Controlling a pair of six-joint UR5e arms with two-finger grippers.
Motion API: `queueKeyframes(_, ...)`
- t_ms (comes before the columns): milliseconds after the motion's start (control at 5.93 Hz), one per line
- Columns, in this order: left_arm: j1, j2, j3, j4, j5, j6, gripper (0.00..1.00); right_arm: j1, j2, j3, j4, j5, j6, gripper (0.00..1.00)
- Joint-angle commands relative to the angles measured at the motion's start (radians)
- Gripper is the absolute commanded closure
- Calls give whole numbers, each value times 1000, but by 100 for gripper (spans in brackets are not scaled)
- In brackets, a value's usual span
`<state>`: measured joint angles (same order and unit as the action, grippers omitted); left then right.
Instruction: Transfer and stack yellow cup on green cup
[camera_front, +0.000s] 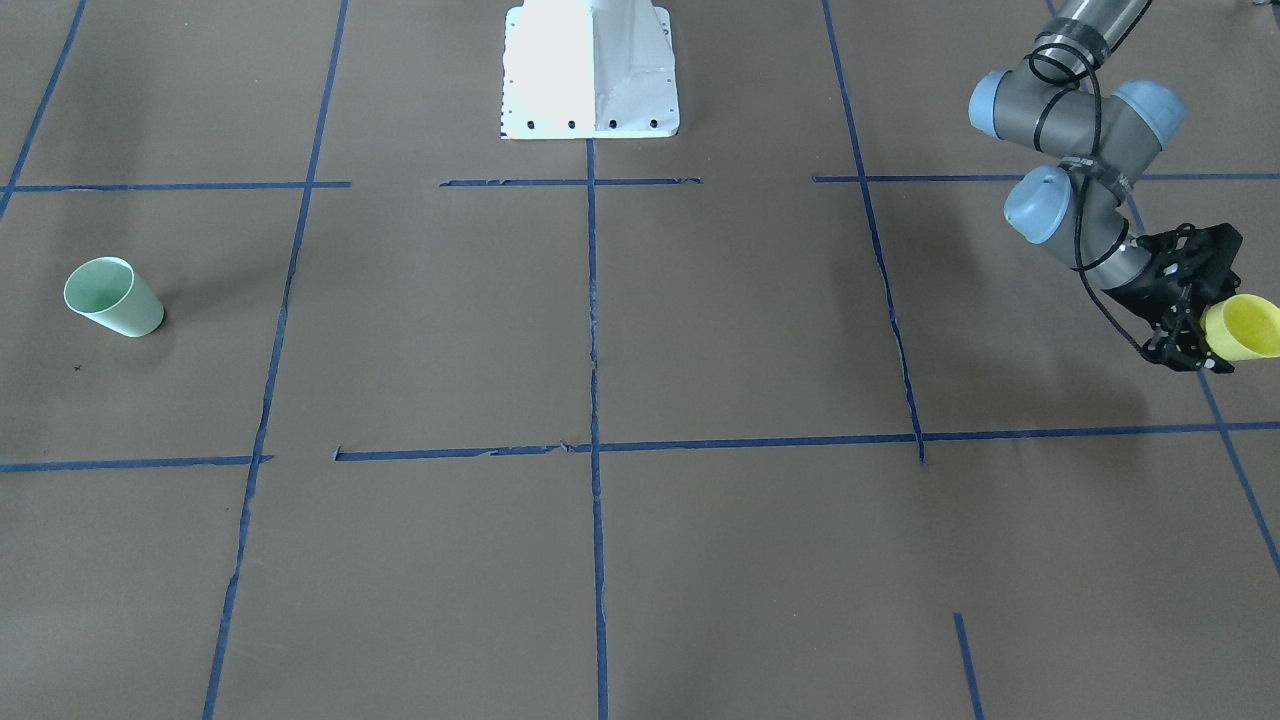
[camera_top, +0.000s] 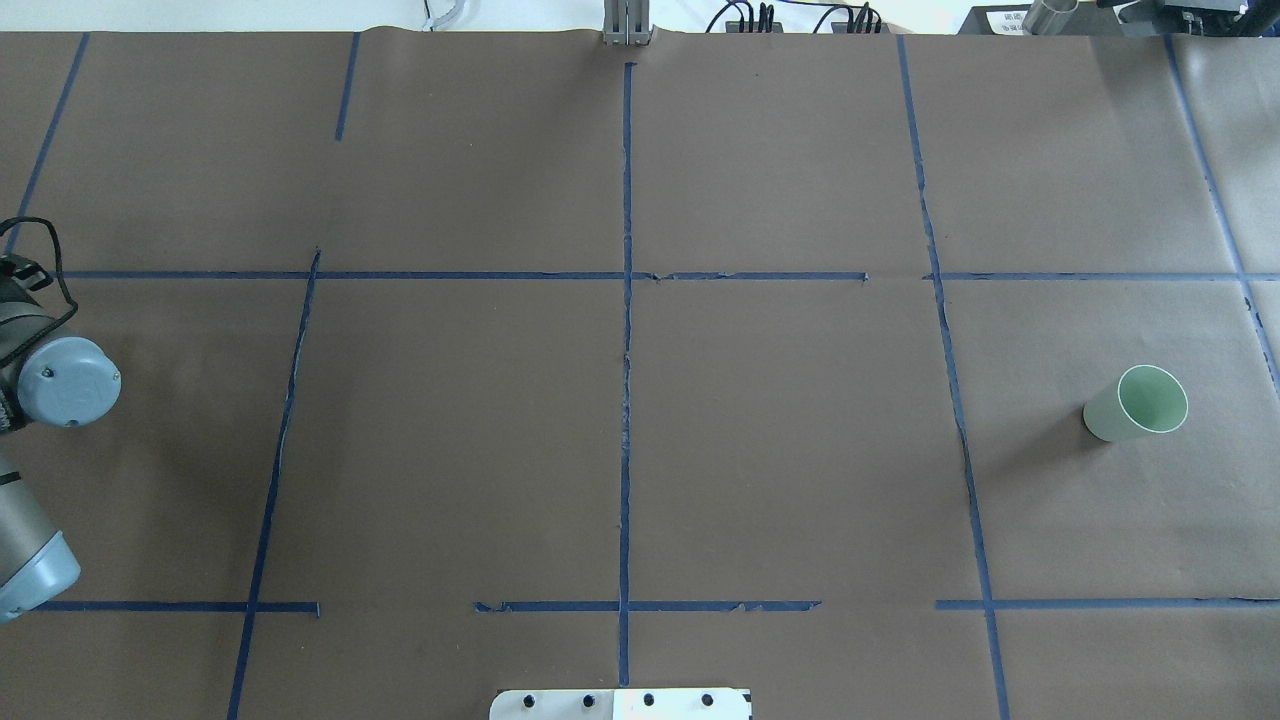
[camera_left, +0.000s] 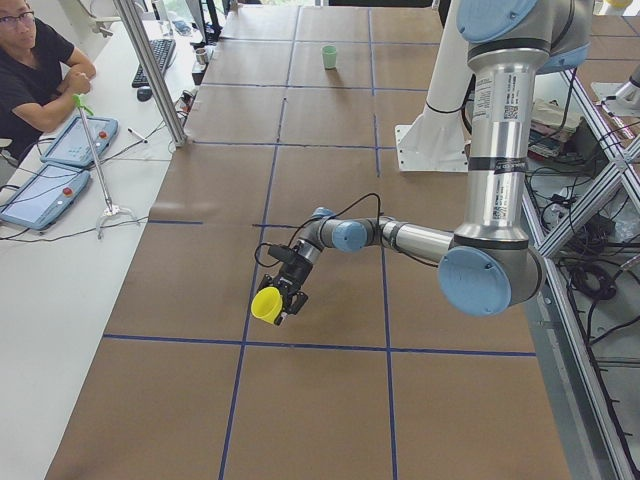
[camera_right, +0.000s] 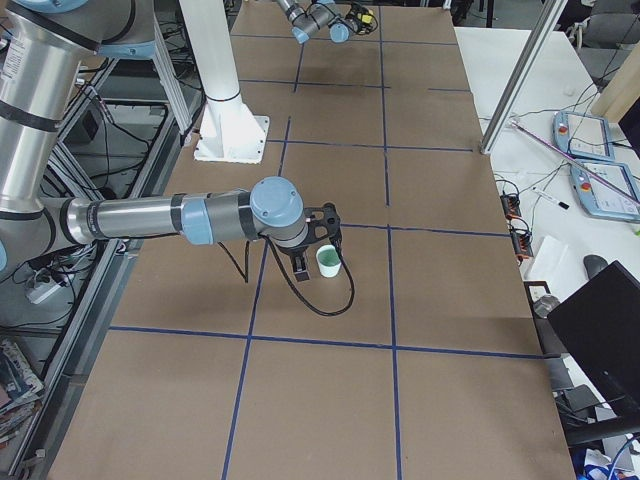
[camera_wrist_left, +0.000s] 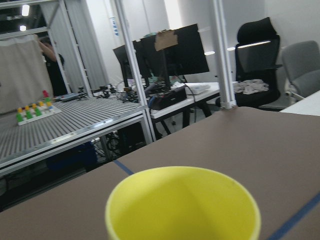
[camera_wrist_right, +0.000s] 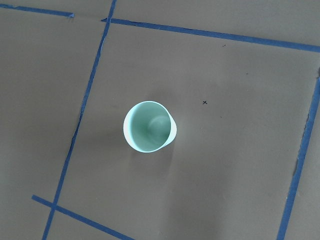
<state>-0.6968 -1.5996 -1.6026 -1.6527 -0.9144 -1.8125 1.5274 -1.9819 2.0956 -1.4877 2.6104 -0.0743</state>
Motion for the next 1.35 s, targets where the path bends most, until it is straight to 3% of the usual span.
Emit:
queueKeyframes(0, -4, -156, 79, -245, 3, 242, 95, -18, 0, 0, 1, 0, 1, 0)
queueKeyframes(506, -4, -206, 17, -461, -15, 520, 94, -18, -3, 1, 0, 39, -1, 0)
queueKeyframes(844, -4, -194, -65, -502, -229, 697, 92, -18, -2, 3, 3, 42, 1, 0)
queueKeyframes(1181, -3, -200, -85, -606, -405, 728, 94, -18, 14, 3, 4, 43, 2, 0)
